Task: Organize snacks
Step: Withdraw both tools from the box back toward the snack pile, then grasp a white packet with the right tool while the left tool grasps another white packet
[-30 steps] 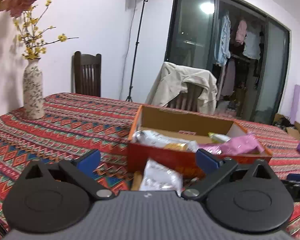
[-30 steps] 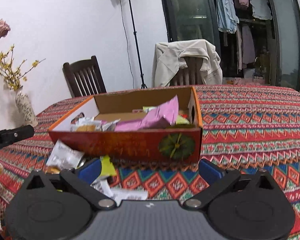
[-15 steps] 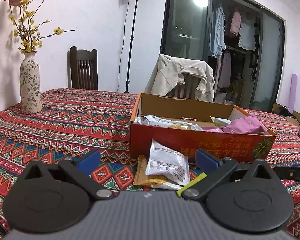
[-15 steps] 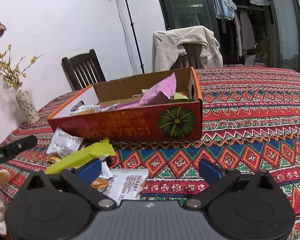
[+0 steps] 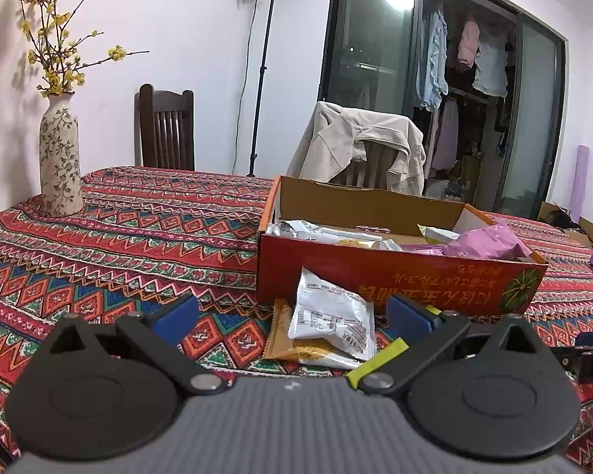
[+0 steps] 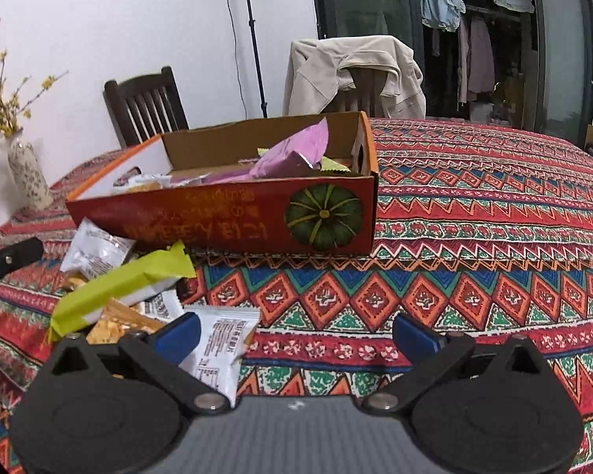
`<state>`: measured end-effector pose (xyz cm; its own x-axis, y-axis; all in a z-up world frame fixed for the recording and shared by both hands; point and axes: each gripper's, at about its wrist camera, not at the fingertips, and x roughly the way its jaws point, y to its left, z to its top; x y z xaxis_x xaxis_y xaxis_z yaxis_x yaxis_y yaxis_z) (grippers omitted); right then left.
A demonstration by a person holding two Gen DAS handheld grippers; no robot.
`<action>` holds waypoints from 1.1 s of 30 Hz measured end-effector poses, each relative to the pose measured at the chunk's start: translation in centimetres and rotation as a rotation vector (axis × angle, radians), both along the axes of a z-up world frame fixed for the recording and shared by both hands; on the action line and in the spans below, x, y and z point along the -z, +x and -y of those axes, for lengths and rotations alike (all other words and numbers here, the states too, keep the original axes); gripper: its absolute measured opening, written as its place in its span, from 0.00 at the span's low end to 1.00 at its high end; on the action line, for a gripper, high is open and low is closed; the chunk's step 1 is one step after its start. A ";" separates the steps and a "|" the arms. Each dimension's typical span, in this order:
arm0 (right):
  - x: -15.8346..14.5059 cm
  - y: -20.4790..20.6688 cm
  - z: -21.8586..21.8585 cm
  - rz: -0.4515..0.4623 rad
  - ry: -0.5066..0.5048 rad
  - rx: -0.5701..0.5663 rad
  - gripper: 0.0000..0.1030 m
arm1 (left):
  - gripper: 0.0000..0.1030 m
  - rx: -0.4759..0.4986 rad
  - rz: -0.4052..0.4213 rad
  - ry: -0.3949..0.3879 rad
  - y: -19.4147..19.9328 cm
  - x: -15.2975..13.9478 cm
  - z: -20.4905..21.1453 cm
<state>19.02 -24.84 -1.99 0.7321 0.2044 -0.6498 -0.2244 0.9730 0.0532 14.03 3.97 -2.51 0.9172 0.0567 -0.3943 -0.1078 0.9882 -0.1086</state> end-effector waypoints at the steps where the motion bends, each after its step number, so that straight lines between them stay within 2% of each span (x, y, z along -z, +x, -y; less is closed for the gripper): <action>1: 0.0 0.2 -0.1 -0.006 0.000 0.000 1.00 | 1.00 -0.002 0.001 -0.002 0.0 0.0 0.0; 4: 0.0 0.3 -0.7 -0.028 0.019 -0.033 1.00 | 1.00 -0.009 0.000 -0.009 0.0 0.0 -0.2; 10: 1.5 0.0 -4.1 -0.081 -0.037 -0.110 1.00 | 1.00 -0.015 0.000 -0.018 0.0 0.0 -0.4; 13: 1.9 -0.3 -6.0 -0.063 -0.096 -0.136 1.00 | 1.00 -0.018 0.000 -0.022 0.0 0.0 -0.4; 17: 2.0 -0.6 -6.8 -0.046 -0.118 -0.145 0.97 | 1.00 -0.021 0.000 -0.028 -0.1 0.0 -0.5; 18: 1.9 -0.6 -6.7 -0.044 -0.112 -0.140 0.95 | 1.00 -0.022 0.000 -0.030 -0.1 0.0 -0.5; 21: 1.6 -0.9 -5.9 -0.028 -0.098 -0.107 0.80 | 1.00 -0.022 -0.002 -0.034 -0.1 0.0 -0.6; 25: 1.3 -1.6 -5.4 -0.001 -0.100 -0.113 0.50 | 1.00 -0.023 -0.006 -0.032 0.0 0.0 -0.6; 29: 1.2 -2.4 -5.6 0.034 -0.127 -0.127 0.45 | 1.00 -0.029 -0.013 -0.034 0.1 0.1 -0.6; 33: 0.4 -2.9 -4.8 0.062 -0.095 -0.117 0.43 | 1.00 -0.033 -0.033 -0.022 0.4 0.2 -0.4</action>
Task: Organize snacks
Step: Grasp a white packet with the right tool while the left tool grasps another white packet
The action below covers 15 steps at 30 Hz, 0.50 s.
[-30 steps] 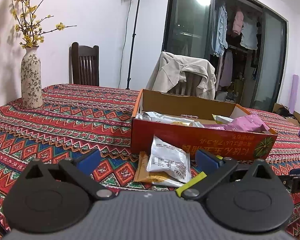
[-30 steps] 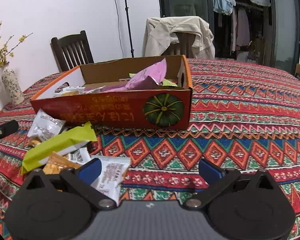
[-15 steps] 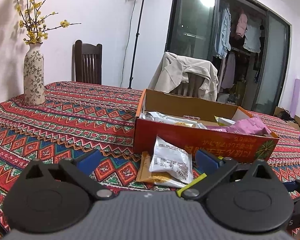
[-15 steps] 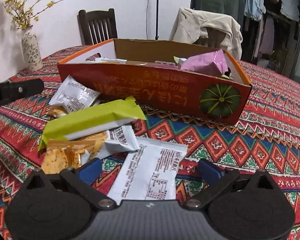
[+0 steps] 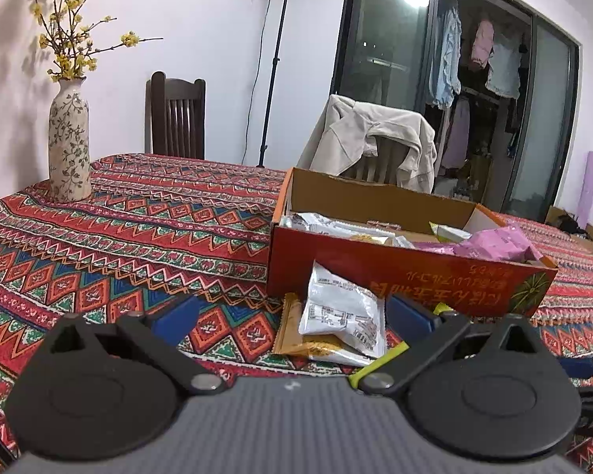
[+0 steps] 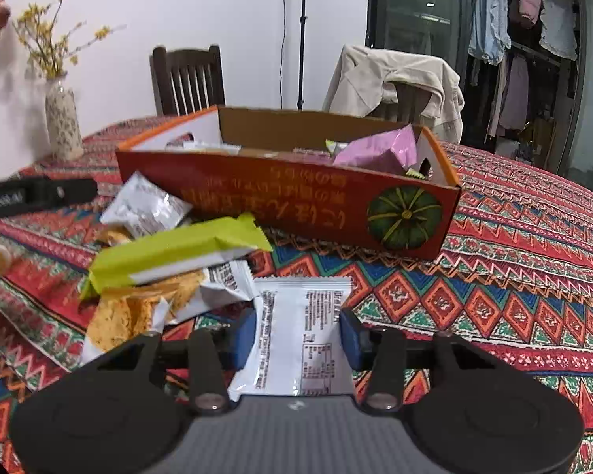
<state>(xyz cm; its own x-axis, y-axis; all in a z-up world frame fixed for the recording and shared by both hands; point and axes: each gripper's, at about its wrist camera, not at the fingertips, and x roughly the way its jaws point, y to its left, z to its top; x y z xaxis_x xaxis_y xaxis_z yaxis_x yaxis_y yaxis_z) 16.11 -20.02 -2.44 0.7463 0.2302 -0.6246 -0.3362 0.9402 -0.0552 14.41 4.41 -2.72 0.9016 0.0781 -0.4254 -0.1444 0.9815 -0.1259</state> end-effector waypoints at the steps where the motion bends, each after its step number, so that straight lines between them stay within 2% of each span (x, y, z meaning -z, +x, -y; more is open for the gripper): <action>1: -0.2 -0.1 0.2 0.005 0.006 0.003 0.43 | 1.00 0.001 -0.004 0.005 0.1 -0.1 0.1; 5: -0.9 -0.4 1.5 0.026 0.033 0.026 0.43 | 1.00 0.033 -0.017 0.031 0.1 -0.4 0.6; 10: -1.5 -0.3 2.8 0.040 0.068 0.053 0.43 | 1.00 0.103 -0.037 0.101 0.5 -1.0 2.5; 15: -1.7 -0.4 3.4 0.046 0.097 0.054 0.43 | 1.00 0.087 -0.130 0.122 3.0 -1.4 3.0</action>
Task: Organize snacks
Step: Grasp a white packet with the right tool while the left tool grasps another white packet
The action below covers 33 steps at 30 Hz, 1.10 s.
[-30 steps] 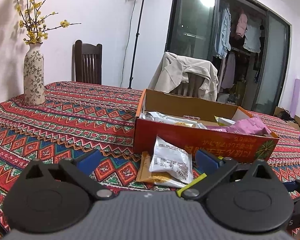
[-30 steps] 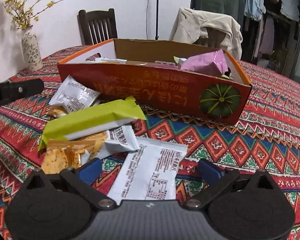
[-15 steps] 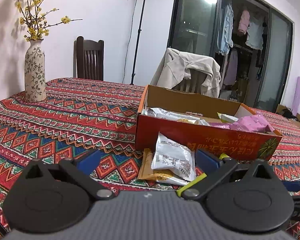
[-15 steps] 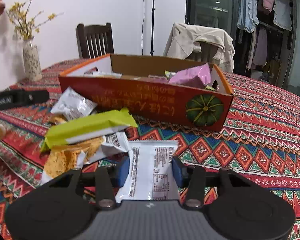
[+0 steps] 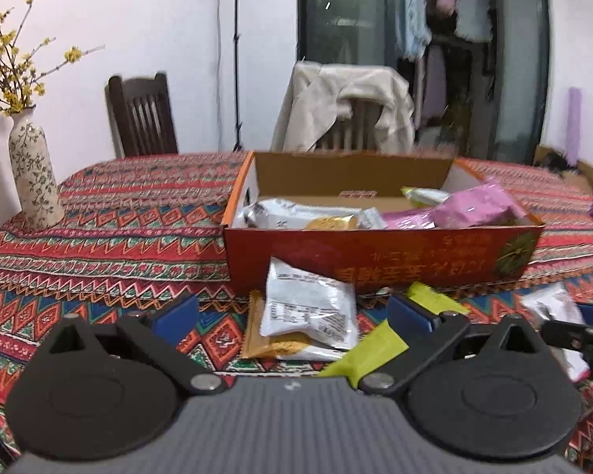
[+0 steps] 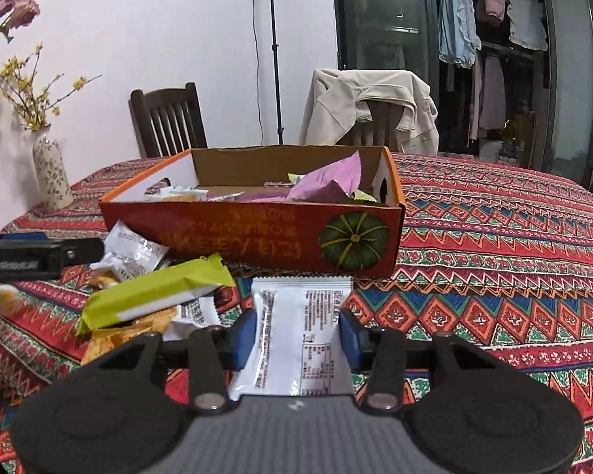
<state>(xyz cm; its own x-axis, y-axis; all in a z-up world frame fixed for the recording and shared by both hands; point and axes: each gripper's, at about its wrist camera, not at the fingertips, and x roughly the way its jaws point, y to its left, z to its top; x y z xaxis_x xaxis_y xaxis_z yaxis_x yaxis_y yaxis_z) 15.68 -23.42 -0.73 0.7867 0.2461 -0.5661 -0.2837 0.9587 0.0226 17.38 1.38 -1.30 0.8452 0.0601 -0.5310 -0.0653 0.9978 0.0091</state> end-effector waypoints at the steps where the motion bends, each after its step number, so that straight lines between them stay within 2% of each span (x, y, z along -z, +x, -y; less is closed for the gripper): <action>1: 0.0 0.0 0.0 0.001 0.004 0.000 0.43 | 1.00 -0.009 -0.029 0.003 0.7 -0.1 0.0; 4: -0.1 0.2 0.3 0.005 0.012 0.005 0.43 | 1.00 -0.012 -0.079 -0.007 2.6 -0.2 0.0; 7: -0.2 0.7 0.7 0.007 0.022 0.023 0.43 | 1.00 -0.041 -0.091 0.048 4.2 0.2 0.7; 13: -0.2 1.6 1.6 0.006 0.034 0.051 0.43 | 1.00 -0.050 -0.150 0.062 6.5 2.1 1.3; 17: 0.2 2.0 1.7 -0.007 0.037 0.056 0.43 | 1.00 -0.075 -0.157 0.099 7.2 3.1 1.5; 20: 0.4 2.3 1.7 -0.012 0.038 0.058 0.43 | 0.98 -0.069 -0.161 0.083 7.3 3.4 1.3; 21: 0.4 2.4 1.7 -0.014 0.038 0.058 0.43 | 0.96 -0.070 -0.155 0.081 7.2 3.4 1.3; 23: 0.6 2.5 1.6 -0.020 0.038 0.058 0.43 | 0.79 -0.063 -0.144 0.078 7.1 3.3 1.4; 25: 0.6 2.5 1.6 -0.022 0.035 0.058 0.43 | 0.67 -0.053 -0.139 0.072 6.9 3.3 1.4; 28: 0.7 2.5 1.6 -0.024 0.032 0.061 0.43 | 0.44 -0.074 -0.122 0.082 6.6 3.1 1.2; 30: 0.7 2.4 1.7 -0.024 0.025 0.062 0.43 | 0.38 -0.073 -0.115 0.050 6.3 2.7 0.6; 33: 0.6 2.4 1.8 -0.023 0.021 0.067 0.43 | 0.38 -0.070 -0.101 0.016 5.9 2.3 0.0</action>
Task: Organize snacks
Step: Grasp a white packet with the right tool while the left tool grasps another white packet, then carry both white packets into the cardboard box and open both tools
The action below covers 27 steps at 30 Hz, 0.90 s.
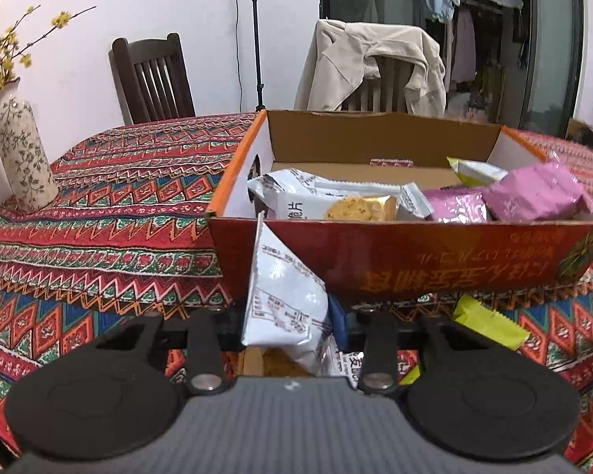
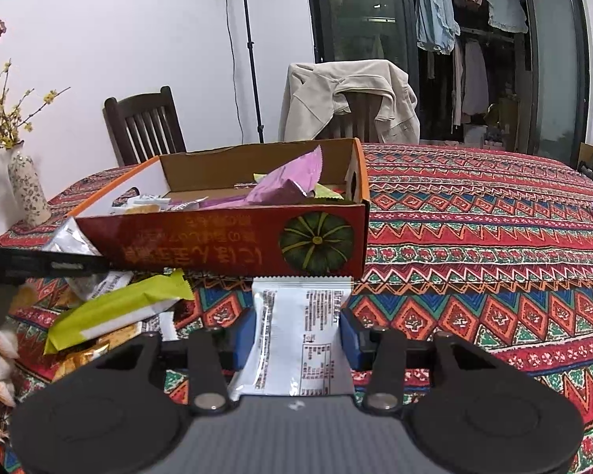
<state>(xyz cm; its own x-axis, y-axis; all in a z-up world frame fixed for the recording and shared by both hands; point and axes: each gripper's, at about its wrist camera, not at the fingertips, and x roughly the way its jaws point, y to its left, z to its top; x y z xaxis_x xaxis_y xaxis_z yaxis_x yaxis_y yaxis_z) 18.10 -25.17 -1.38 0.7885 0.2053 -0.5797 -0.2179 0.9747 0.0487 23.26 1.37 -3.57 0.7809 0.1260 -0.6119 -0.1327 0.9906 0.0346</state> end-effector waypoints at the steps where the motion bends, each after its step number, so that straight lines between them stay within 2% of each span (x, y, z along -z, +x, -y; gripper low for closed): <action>1: 0.0 0.0 0.1 0.000 0.001 0.003 0.43 | 0.38 -0.002 0.008 -0.003 -0.2 -0.1 -0.1; 15: -0.4 -0.3 0.3 0.009 0.009 0.013 0.44 | 0.38 0.011 0.139 -0.114 -4.2 -3.6 -2.1; 23: -3.0 -0.3 -0.6 0.085 0.020 -0.006 0.44 | 0.38 0.042 0.220 -0.149 -5.1 -6.4 -2.1; 27: -4.5 0.3 -1.4 0.117 0.023 -0.022 0.44 | 0.38 0.064 0.229 -0.163 -4.2 -7.6 -1.6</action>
